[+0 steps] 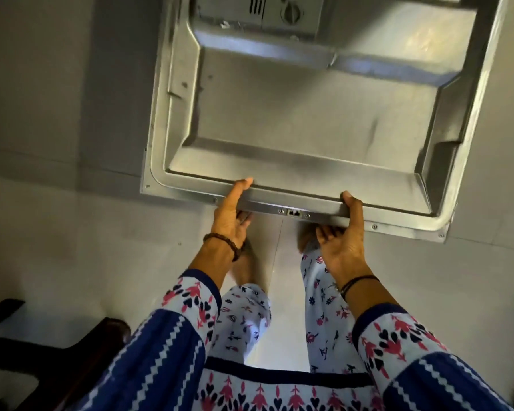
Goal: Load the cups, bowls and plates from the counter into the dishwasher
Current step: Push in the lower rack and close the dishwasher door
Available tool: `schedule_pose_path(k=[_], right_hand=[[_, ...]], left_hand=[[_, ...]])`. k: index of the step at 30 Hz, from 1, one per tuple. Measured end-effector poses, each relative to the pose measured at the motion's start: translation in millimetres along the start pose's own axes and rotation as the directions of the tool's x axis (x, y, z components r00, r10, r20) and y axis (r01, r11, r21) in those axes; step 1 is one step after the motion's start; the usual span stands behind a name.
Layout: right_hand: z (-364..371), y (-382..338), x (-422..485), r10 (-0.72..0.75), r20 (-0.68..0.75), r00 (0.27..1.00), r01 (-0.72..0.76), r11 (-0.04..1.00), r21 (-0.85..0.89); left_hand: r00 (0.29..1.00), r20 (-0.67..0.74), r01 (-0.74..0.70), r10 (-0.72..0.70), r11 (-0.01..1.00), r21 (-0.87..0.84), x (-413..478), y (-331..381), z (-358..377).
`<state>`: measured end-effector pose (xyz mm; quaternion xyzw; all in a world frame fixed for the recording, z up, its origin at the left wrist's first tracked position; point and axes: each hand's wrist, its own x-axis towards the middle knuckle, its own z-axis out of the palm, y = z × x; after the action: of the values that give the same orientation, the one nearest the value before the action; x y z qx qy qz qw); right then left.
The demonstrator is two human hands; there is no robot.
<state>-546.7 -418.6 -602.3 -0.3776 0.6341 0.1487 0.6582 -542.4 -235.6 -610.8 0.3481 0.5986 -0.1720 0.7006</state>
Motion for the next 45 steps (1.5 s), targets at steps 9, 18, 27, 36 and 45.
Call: schedule_pose_path(k=[9, 18, 27, 36, 45], right_hand=[[7.7, -71.9, -152.5, -0.003, 0.088, 0.996, -0.005, 0.996, 0.091], [56.5, -188.9, -313.0, -0.007, 0.129, 0.992, -0.009, 0.992, 0.122], [94.7, -314.5, -418.4, 0.099, 0.326, 0.940, -0.096, 0.995, -0.024], [154.3, -418.1, -439.1, 0.061, 0.359, 0.931, -0.059, 0.998, -0.016], [208.9, -468.4, -431.9, -0.374, 0.386, 0.843, 0.504, 0.800, -0.326]], left_hand=[[0.997, -0.035, -0.060, 0.064, 0.994, 0.088, -155.2, 65.2, 22.7], [0.962, -0.159, -0.210, 0.224, 0.973, 0.098, -296.3, 167.3, 93.1], [0.782, -0.006, -0.547, 0.623, 0.691, 0.472, -385.2, 237.3, 155.0], [0.451, 0.367, -0.120, 0.814, -0.352, 0.928, -419.7, 321.8, 188.2], [0.171, 0.671, 0.061, 0.721, -0.688, 0.723, -416.9, 436.4, 255.3]])
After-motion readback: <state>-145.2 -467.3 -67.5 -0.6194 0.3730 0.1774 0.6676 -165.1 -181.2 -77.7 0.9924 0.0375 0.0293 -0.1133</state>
